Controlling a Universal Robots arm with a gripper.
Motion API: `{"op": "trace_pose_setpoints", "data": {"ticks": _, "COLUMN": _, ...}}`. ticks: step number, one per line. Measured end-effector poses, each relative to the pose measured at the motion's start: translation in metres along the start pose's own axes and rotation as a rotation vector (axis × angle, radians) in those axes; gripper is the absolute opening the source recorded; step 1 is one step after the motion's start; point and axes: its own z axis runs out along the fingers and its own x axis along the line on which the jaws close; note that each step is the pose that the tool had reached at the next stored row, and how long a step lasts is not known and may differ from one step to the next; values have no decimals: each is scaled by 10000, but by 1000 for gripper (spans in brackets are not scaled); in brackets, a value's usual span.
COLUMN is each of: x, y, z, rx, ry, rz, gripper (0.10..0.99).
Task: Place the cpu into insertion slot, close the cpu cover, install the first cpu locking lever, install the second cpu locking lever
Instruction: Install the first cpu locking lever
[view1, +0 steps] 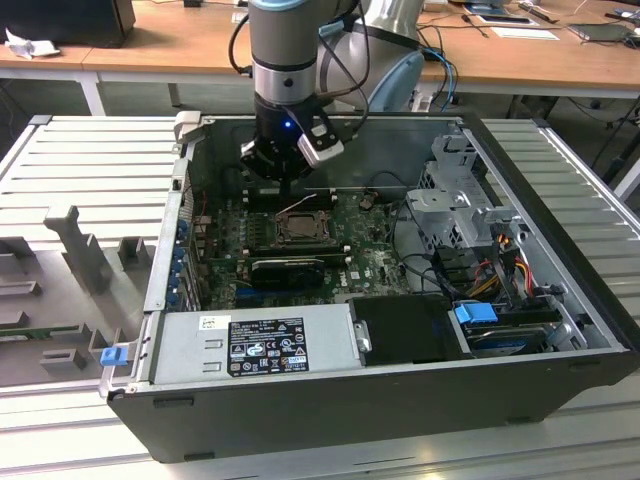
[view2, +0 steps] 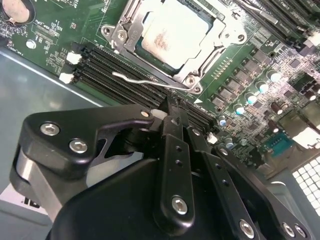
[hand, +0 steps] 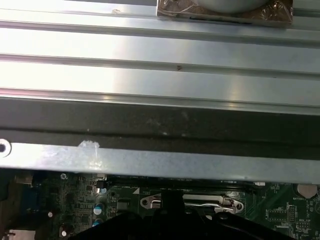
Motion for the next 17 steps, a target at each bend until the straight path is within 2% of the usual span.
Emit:
{"op": "trace_pose_setpoints", "data": {"ticks": 10, "x": 1, "y": -4, "z": 43, "rx": -15, "ry": 0, "rz": 0, "gripper": 106}}
{"op": "trace_pose_setpoints", "data": {"ticks": 16, "x": 2, "y": -6, "z": 67, "rx": -68, "ry": -2, "rz": 1, "gripper": 106}}
{"op": "trace_pose_setpoints", "data": {"ticks": 17, "x": 1, "y": -6, "z": 71, "rx": -129, "ry": -6, "rz": 0, "gripper": 106}}
